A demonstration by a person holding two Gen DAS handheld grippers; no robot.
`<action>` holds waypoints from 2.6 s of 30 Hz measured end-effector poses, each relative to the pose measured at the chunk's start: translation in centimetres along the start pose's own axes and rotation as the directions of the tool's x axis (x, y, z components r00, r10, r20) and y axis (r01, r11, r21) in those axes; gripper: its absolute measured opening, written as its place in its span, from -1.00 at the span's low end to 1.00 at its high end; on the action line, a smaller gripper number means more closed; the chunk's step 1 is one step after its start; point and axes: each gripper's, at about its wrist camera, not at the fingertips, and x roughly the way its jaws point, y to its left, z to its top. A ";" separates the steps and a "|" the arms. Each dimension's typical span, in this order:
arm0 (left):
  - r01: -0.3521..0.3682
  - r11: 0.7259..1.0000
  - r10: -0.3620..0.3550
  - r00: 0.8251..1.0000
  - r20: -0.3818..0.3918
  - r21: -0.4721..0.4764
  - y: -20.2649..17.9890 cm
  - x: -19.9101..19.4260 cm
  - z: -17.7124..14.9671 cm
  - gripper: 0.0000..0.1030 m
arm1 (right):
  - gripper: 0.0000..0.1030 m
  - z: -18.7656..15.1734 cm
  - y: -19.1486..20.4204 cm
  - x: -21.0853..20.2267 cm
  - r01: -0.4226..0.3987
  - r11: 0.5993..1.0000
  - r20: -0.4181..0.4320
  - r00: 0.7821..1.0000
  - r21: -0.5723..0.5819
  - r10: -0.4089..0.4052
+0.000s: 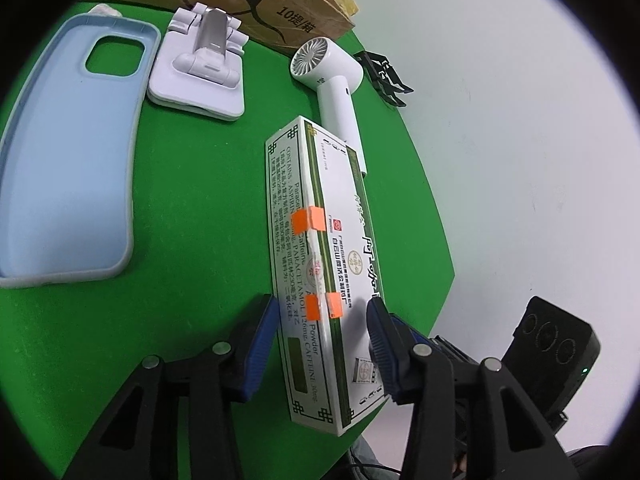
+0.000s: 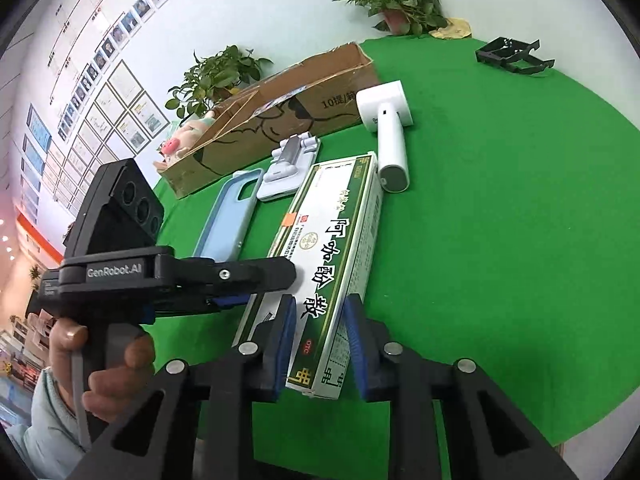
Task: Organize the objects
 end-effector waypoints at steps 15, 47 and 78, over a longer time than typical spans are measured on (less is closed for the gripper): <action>0.088 0.996 -0.089 0.992 -0.090 -0.010 -0.4 1.4 -0.2 -0.16 | 0.22 -1.5 4.4 1.7 0.282 0.904 0.044 0.958 -0.321 -0.283; 0.012 1.000 -0.012 1.000 -0.016 0.015 -1.3 1.5 0.7 0.18 | -0.04 0.0 3.1 1.4 0.172 0.969 0.017 0.985 -0.177 -0.172; 0.029 1.000 -0.029 0.999 -0.018 0.002 -0.6 1.1 2.1 0.22 | 0.16 0.5 0.4 0.8 0.032 0.999 -0.002 0.999 -0.032 -0.032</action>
